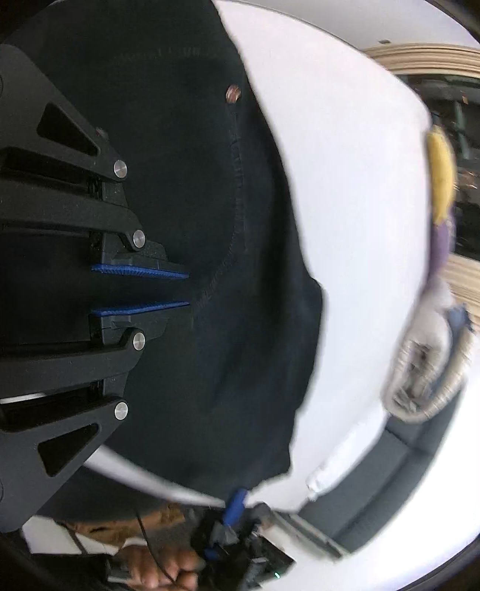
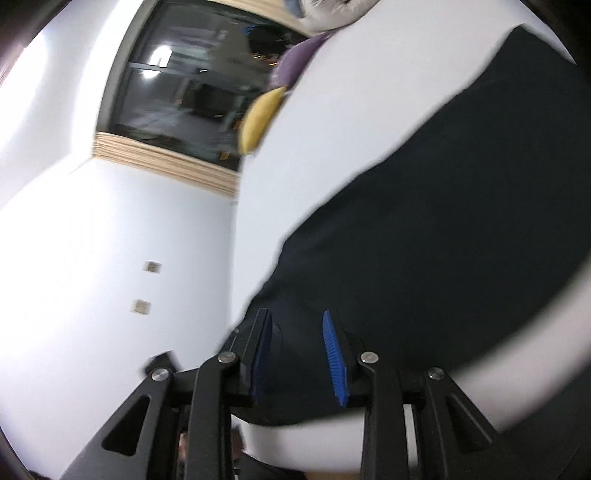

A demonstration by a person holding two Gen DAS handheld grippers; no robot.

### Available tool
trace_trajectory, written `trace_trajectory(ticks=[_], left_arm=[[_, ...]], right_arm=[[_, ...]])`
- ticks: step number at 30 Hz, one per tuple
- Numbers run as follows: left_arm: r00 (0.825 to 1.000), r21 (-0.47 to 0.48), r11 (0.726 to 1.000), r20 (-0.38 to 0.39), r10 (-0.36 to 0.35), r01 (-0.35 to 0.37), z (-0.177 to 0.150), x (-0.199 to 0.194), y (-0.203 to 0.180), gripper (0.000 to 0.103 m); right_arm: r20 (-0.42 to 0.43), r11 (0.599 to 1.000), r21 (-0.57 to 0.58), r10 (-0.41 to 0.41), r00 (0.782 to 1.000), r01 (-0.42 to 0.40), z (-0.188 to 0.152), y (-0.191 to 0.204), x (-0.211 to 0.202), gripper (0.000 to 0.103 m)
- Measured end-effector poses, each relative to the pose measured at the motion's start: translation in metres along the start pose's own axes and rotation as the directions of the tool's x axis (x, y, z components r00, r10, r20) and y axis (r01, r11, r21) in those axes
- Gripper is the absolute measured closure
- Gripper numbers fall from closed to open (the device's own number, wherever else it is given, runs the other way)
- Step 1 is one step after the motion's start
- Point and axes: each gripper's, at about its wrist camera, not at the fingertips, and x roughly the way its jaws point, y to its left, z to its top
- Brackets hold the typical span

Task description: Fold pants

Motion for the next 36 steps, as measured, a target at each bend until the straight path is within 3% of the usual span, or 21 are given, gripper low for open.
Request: trace_trajectory(ticks=[3,5,7,9,10,12,14,16,17,18,19,20,21,23,24,26,28,30,33,35,36], left_arm=[[0.998,-0.061,0.996,0.011,-0.060,0.060,-0.009,0.010,0.017,0.091],[0.996,-0.078,0.993,0.013,-0.083,0.084,-0.011,0.009,0.023,0.091],[0.996,-0.081,0.992,0.014,-0.093,0.094,-0.012,0.009,0.023,0.091],[0.996,-0.076,0.993,0.018,-0.087,0.088,-0.014,0.006,0.022,0.091],[0.996,-0.076,0.993,0.023,-0.085,0.086,-0.016,0.005,0.022,0.091],[0.996,-0.082,0.993,0.030,-0.086,0.089,-0.020,0.003,0.022,0.091],[0.997,-0.094,0.993,0.032,-0.070,0.073,-0.026,-0.004,0.024,0.091],[0.999,-0.086,0.996,0.029,-0.013,0.016,-0.029,-0.019,0.027,0.091],[0.999,-0.078,0.997,0.031,0.021,-0.018,-0.027,-0.025,0.024,0.091],[0.998,-0.068,0.997,0.037,0.048,-0.046,-0.023,-0.034,0.022,0.091],[0.998,-0.066,0.997,0.045,0.037,-0.034,-0.019,-0.037,0.020,0.091],[0.998,-0.064,0.998,0.053,0.017,-0.014,-0.012,-0.039,0.017,0.091],[0.998,-0.045,0.999,0.064,-0.004,0.007,0.000,-0.038,0.011,0.091],[0.996,0.014,0.999,0.076,-0.042,0.041,0.026,-0.027,-0.011,0.091],[0.994,0.041,0.996,0.070,-0.084,0.081,0.038,-0.018,-0.022,0.091],[0.991,0.061,0.991,0.048,-0.123,0.120,0.052,0.001,-0.035,0.091],[0.995,0.072,0.992,0.013,-0.103,0.102,0.058,0.027,-0.041,0.091],[0.998,0.039,0.997,-0.017,-0.059,0.060,0.056,0.050,-0.031,0.091],[0.978,-0.114,0.971,0.002,-0.211,0.210,0.051,0.060,0.006,0.093],[0.967,-0.172,0.952,0.010,-0.254,0.252,0.052,0.063,0.023,0.096],[0.964,-0.176,0.948,0.012,-0.266,0.264,0.052,0.063,0.027,0.096]], right_arm=[[-0.042,0.999,0.032,-0.015,0.999,0.016,0.019,-0.026,0.030,0.072],[-0.057,0.994,0.072,-0.083,0.995,0.087,0.028,-0.051,0.037,0.072],[-0.042,0.986,0.108,-0.124,0.991,0.128,0.036,-0.081,0.032,0.103],[0.034,0.977,0.205,-0.072,0.997,0.063,0.047,-0.117,0.008,0.103],[0.073,0.976,0.206,-0.088,0.993,0.071,0.050,-0.122,-0.003,0.103],[0.186,0.970,0.183,-0.192,0.964,0.158,0.062,-0.133,-0.038,0.103],[0.270,0.948,0.228,-0.282,0.921,0.224,0.075,-0.150,-0.071,0.103],[0.332,0.899,0.292,-0.416,0.847,0.327,0.086,-0.156,-0.100,0.103],[0.346,0.859,0.324,-0.498,0.795,0.397,0.090,-0.152,-0.112,0.103],[0.354,0.829,0.343,-0.550,0.756,0.442,0.092,-0.142,-0.119,0.097],[0.371,0.833,0.329,-0.548,0.750,0.445,0.091,-0.124,-0.121,0.098],[0.378,0.865,0.288,-0.497,0.781,0.411,0.090,-0.109,-0.114,0.098],[0.357,0.906,0.227,-0.420,0.834,0.358,0.087,-0.089,-0.098,0.098],[0.234,0.967,0.097,-0.251,0.939,0.234,0.077,-0.046,-0.042,0.098],[0.142,0.985,0.028,-0.171,0.975,0.169,0.068,-0.020,-0.003,0.098],[-0.001,0.996,-0.035,-0.077,0.997,0.076,0.051,0.014,0.059,0.098],[-0.139,0.999,-0.032,-0.021,0.990,0.017,0.038,0.032,0.116,0.098],[-0.212,1.000,-0.025,-0.010,0.977,0.005,0.033,0.033,0.160,0.098],[-0.193,0.995,0.073,-0.054,0.980,0.069,0.049,-0.011,0.179,0.102],[-0.127,0.988,0.155,0.030,0.991,-0.010,0.068,-0.047,0.168,0.103],[-0.071,0.984,0.175,0.030,0.997,-0.017,0.075,-0.057,0.157,0.103]])
